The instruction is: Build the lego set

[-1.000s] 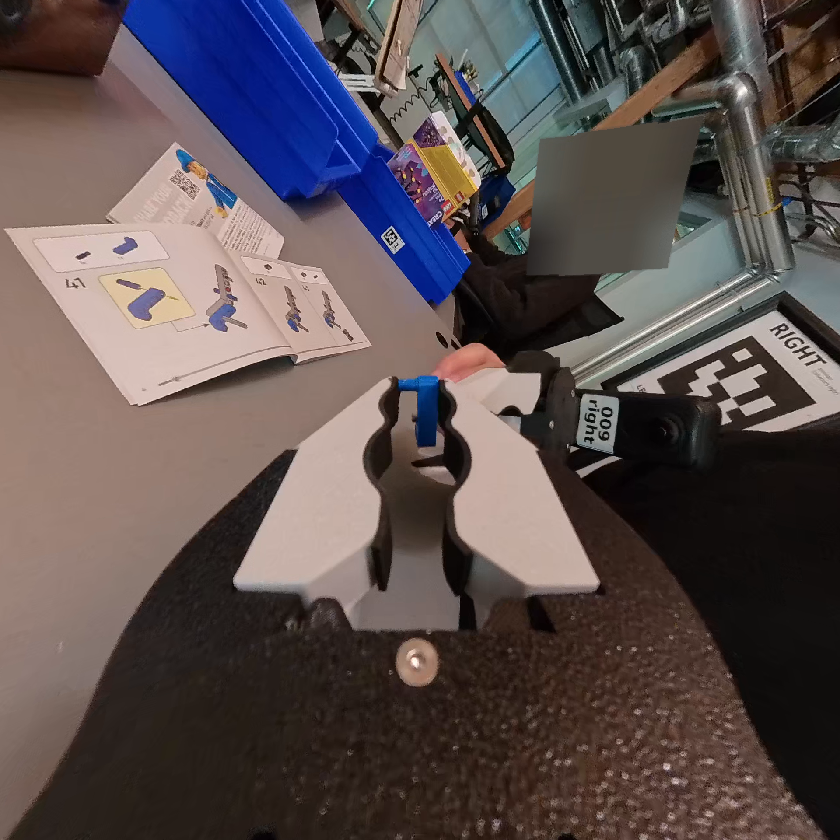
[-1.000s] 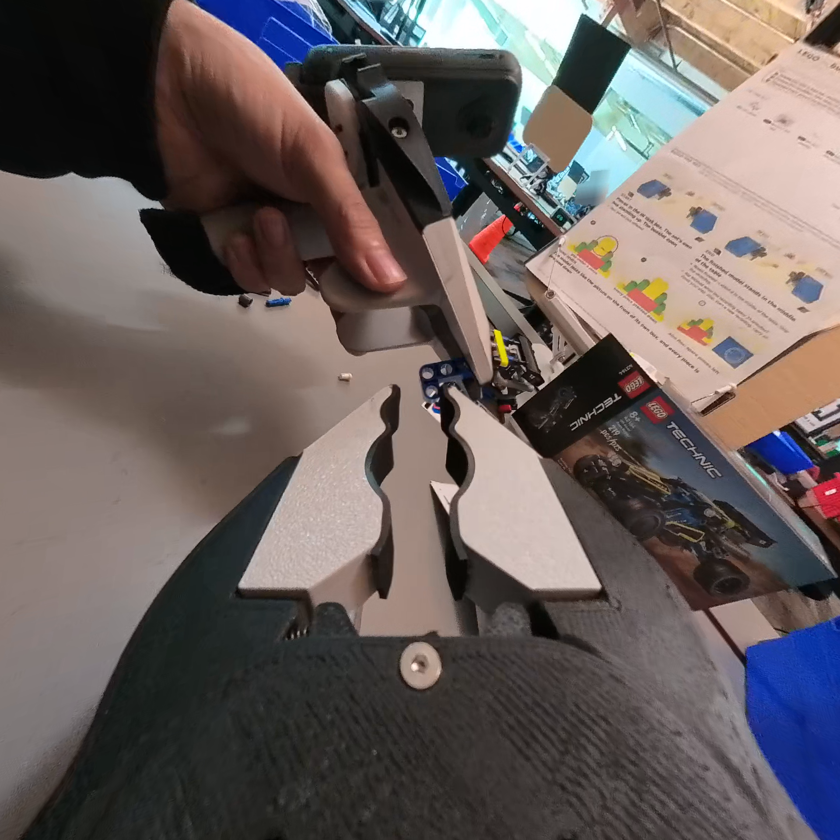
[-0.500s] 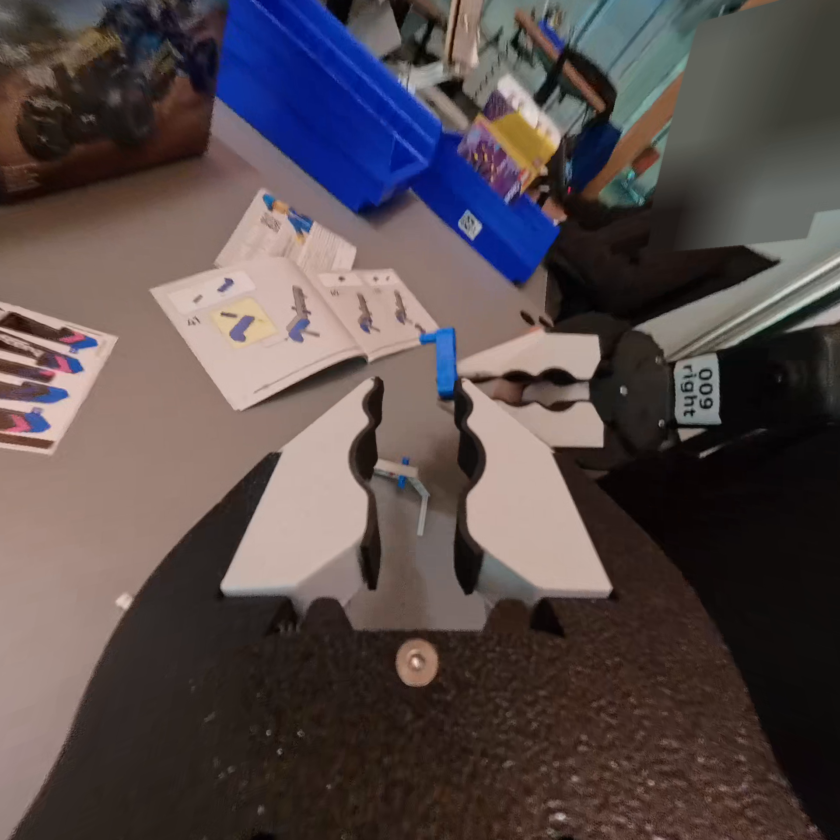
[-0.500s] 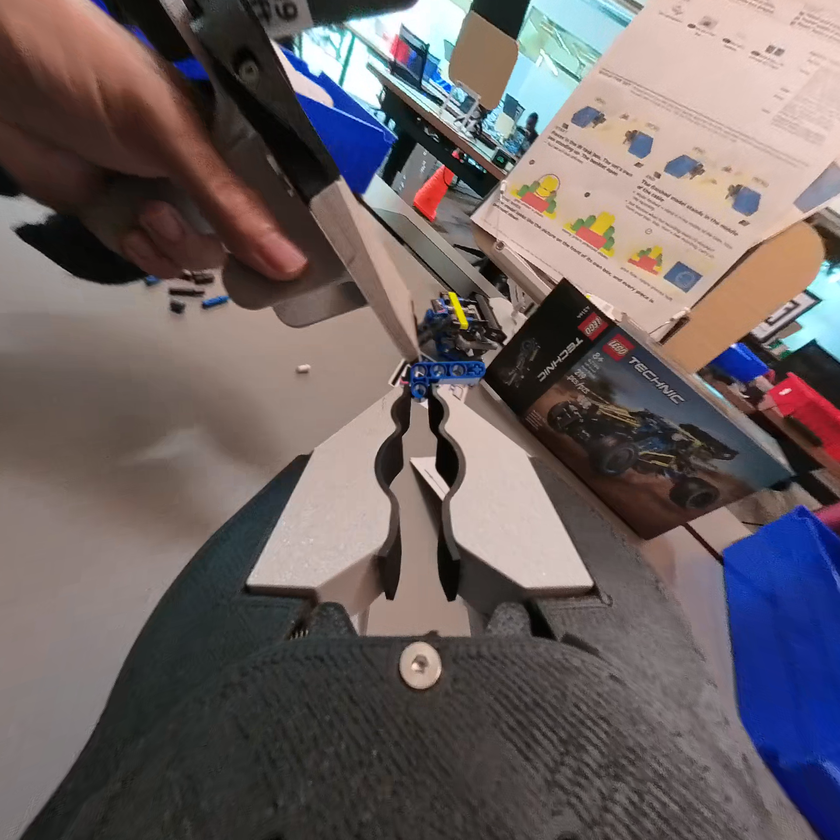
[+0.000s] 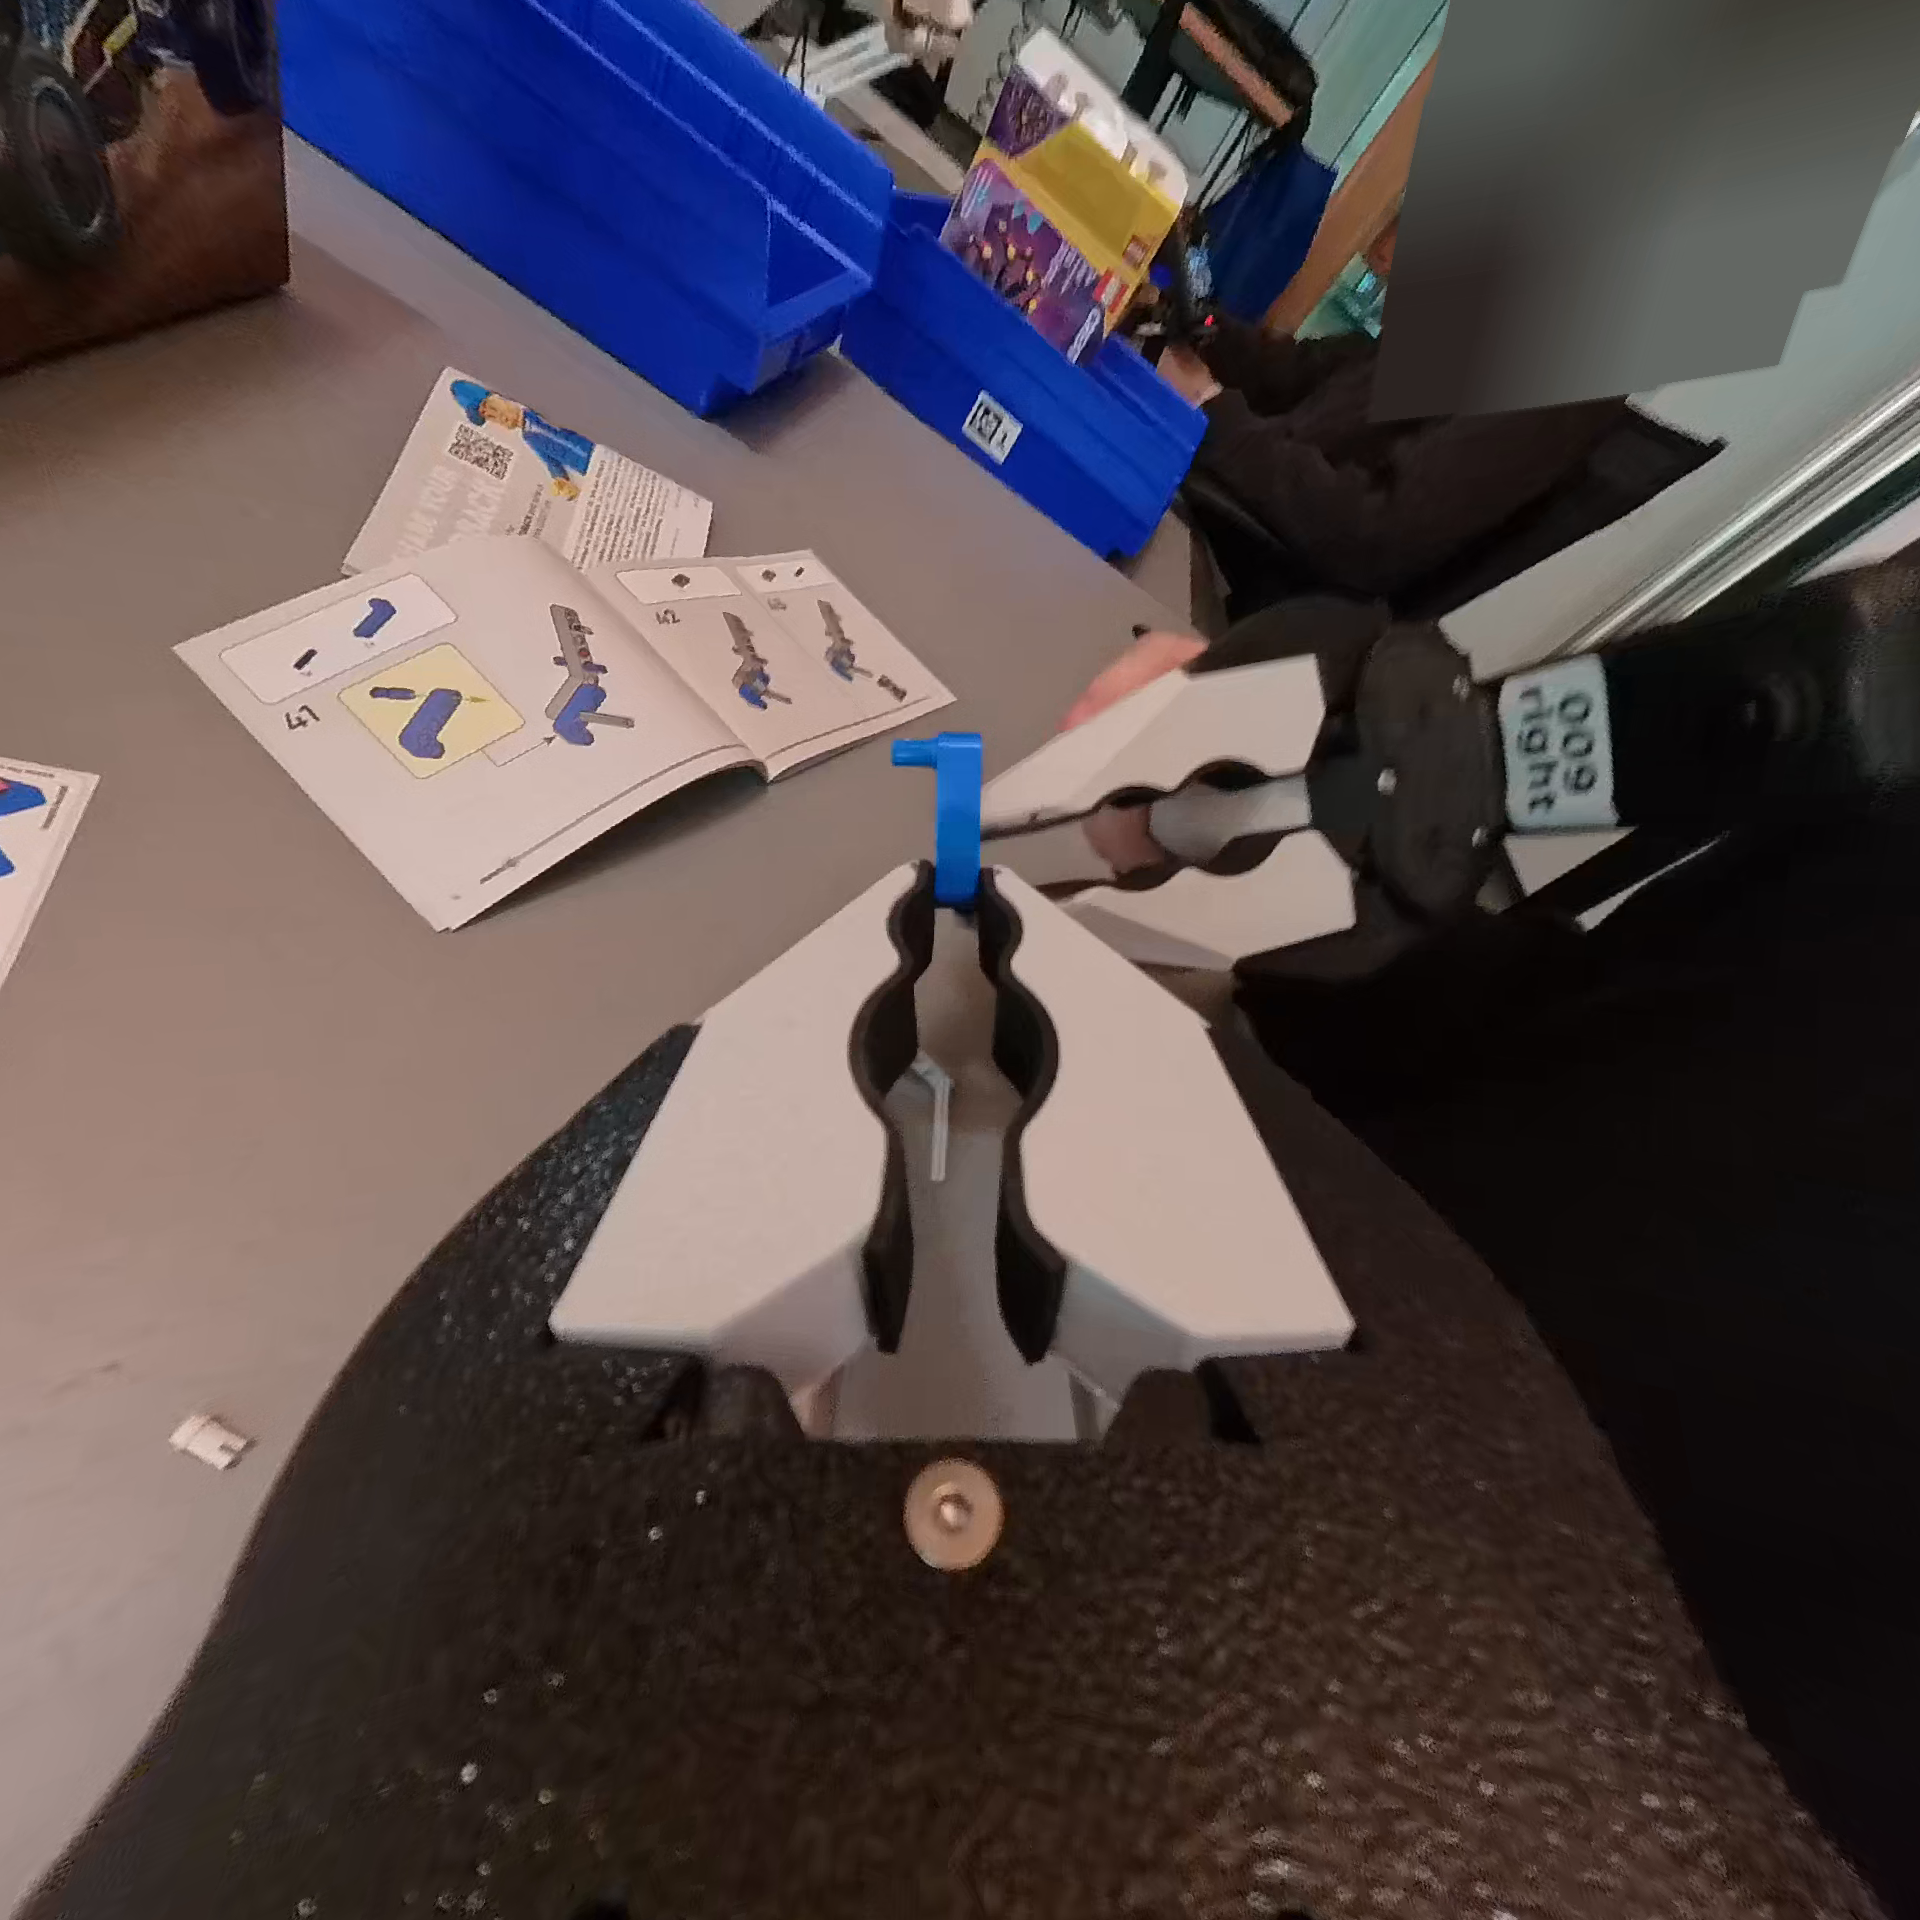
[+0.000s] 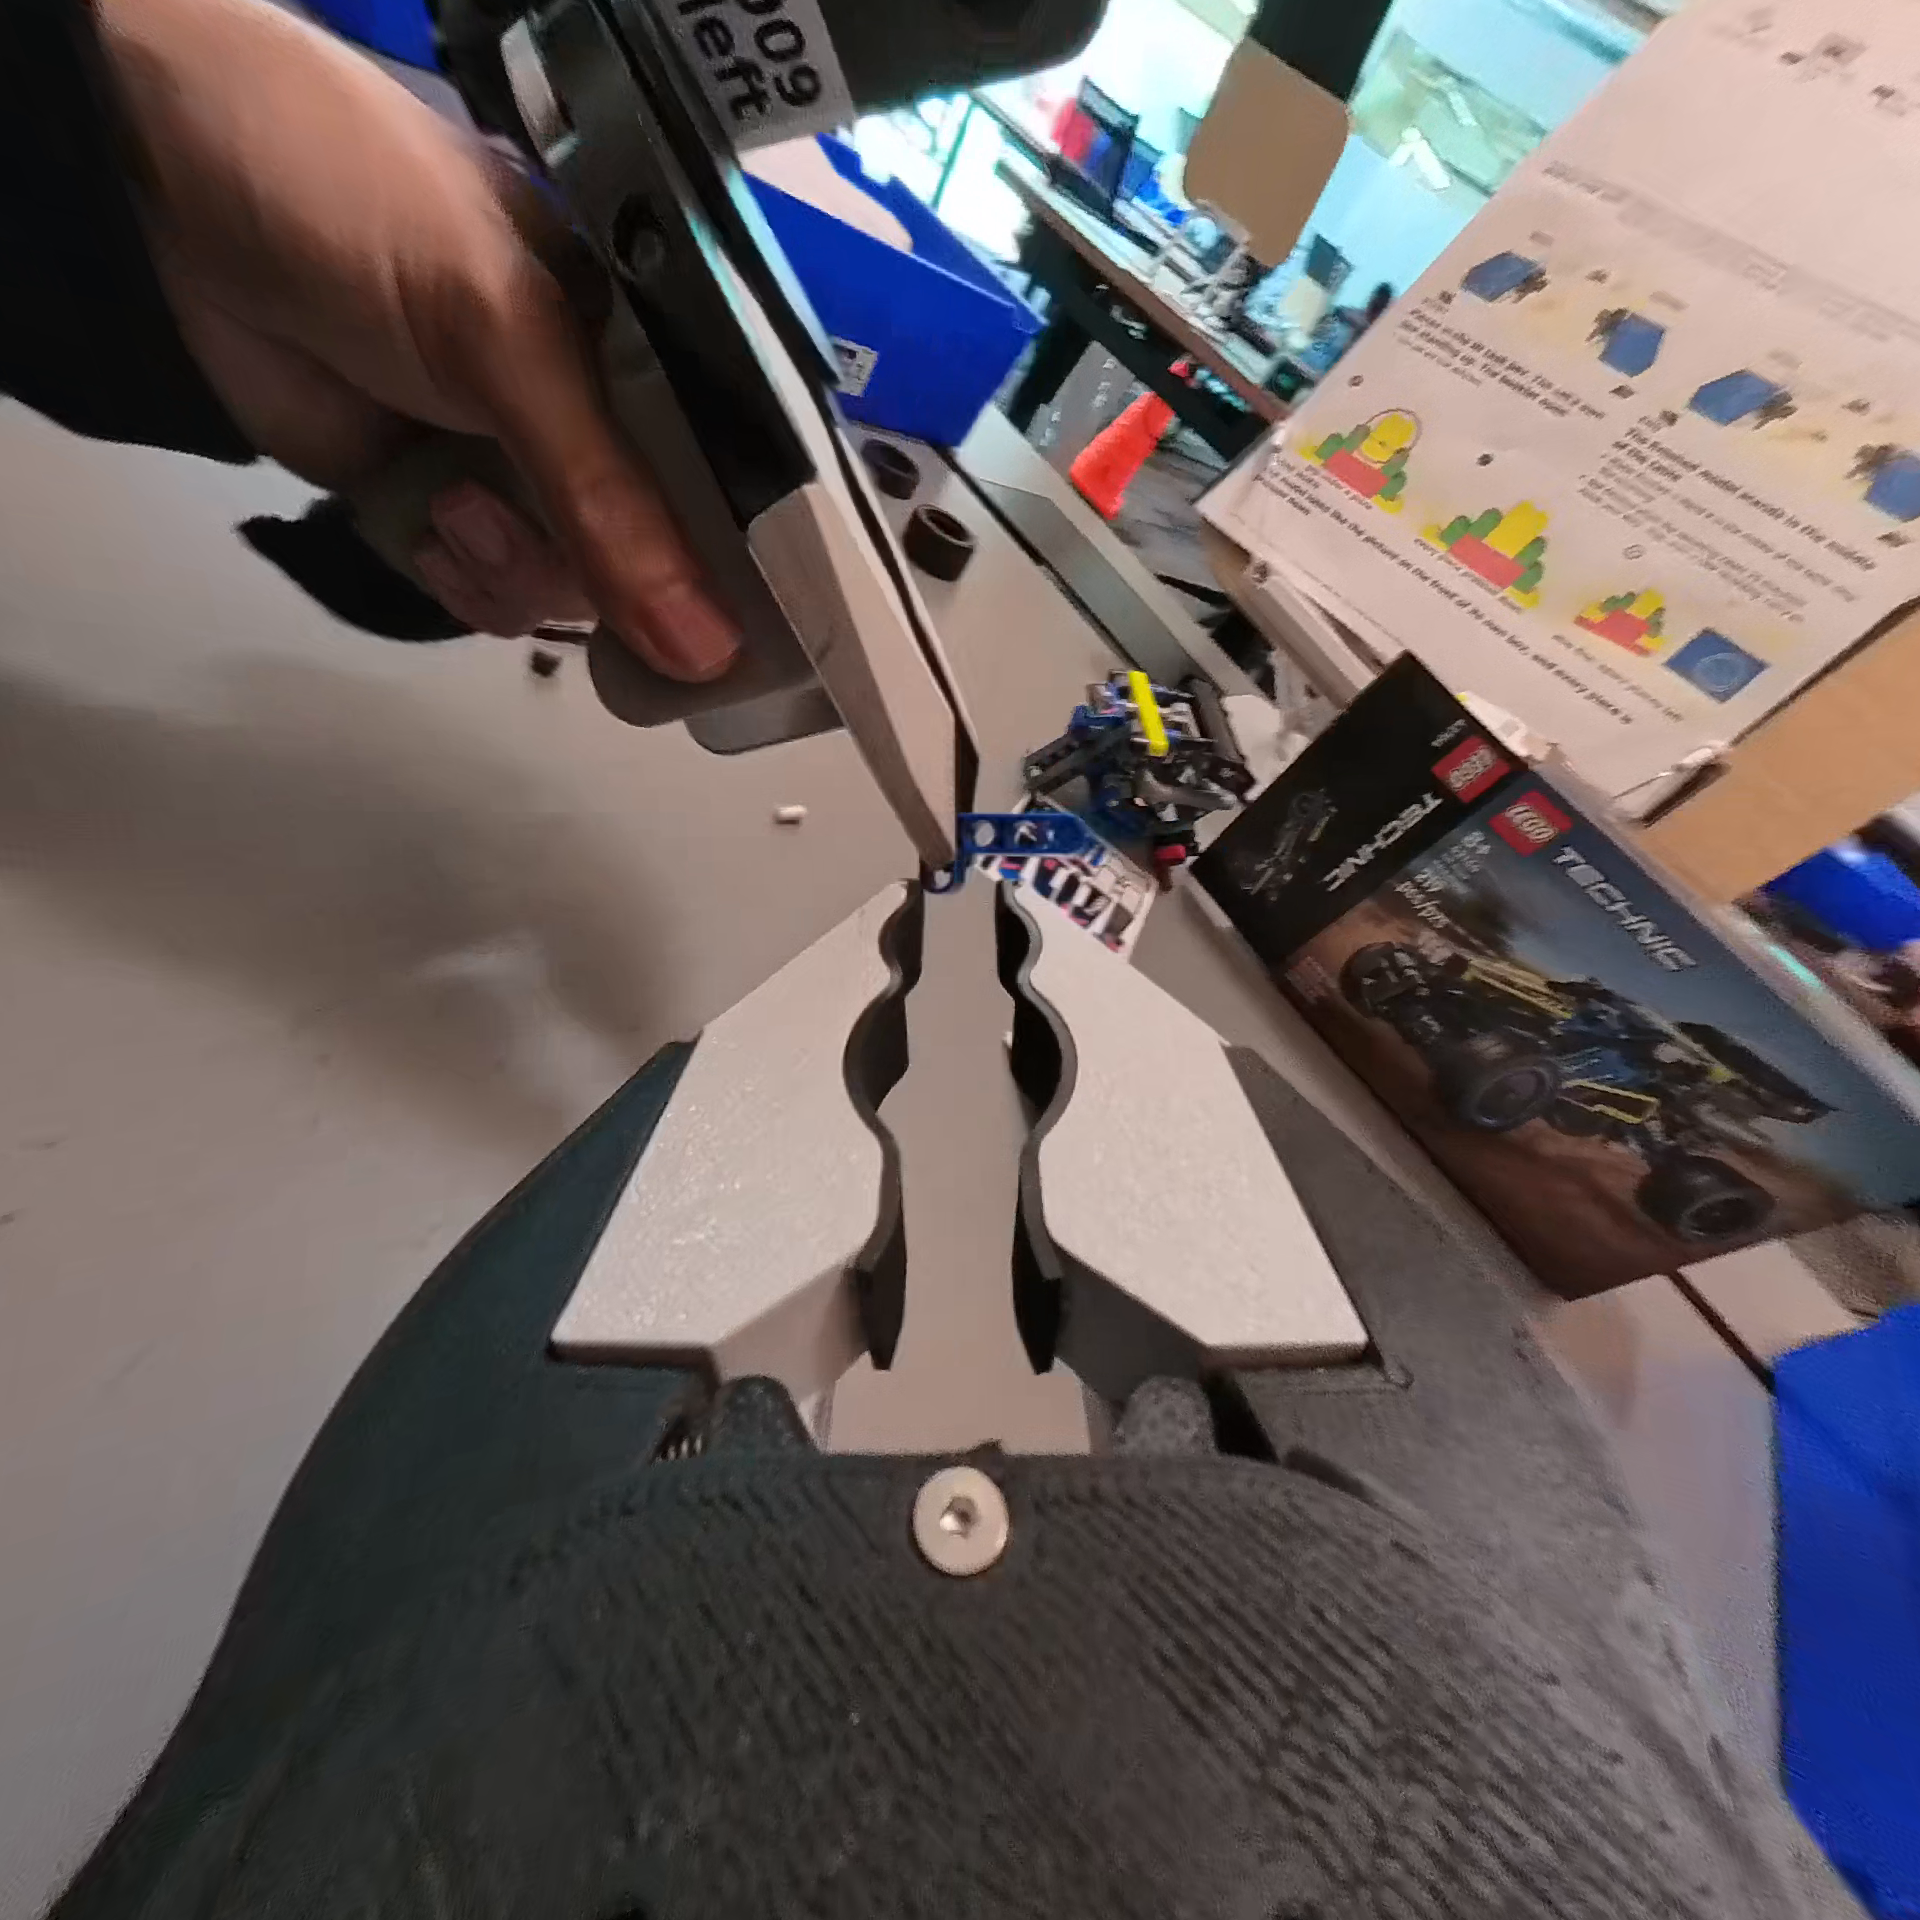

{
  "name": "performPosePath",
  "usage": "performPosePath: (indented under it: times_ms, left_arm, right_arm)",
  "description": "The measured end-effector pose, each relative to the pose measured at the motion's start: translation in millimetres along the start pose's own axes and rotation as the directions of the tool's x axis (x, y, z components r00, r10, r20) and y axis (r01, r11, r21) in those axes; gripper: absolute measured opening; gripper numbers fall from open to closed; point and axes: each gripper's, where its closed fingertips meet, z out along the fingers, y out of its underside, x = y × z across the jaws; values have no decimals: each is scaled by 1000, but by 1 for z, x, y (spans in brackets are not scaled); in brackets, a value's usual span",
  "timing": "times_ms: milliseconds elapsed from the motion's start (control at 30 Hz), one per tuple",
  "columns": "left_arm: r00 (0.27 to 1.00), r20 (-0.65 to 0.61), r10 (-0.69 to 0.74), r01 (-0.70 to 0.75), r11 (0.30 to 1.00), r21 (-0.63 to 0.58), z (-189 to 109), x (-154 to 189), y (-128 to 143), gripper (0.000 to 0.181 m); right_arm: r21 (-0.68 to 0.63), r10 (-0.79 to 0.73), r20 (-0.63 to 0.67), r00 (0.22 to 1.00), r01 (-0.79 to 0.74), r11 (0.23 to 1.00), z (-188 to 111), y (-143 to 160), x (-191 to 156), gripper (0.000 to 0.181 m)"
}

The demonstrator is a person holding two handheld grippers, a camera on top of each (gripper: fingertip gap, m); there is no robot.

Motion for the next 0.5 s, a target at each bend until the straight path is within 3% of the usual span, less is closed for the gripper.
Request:
performPosePath:
  times_ms: [133, 233, 400, 500]
  left_arm:
    - [994, 43, 104, -98, 987, -129, 0, -4, 18, 5]
    - [975, 63, 215, -191, 943, -273, 4, -4, 36, 5]
    - [941, 19, 337, -292, 840, -457, 11, 6, 66, 5]
    - [923, -8, 385, -329, 779, -533, 9, 9, 82, 4]
  right_arm:
    - [39, 109, 89, 990, -113, 993, -20, -1, 6, 13]
    - [-13, 176, 207, 962, -177, 984, -32, 7, -1, 15]
    - [-230, 132, 273, 953, -68, 971, -49, 45, -14, 17]
    - [-263, 158, 297, 942, -78, 962, -59, 59, -17, 23]
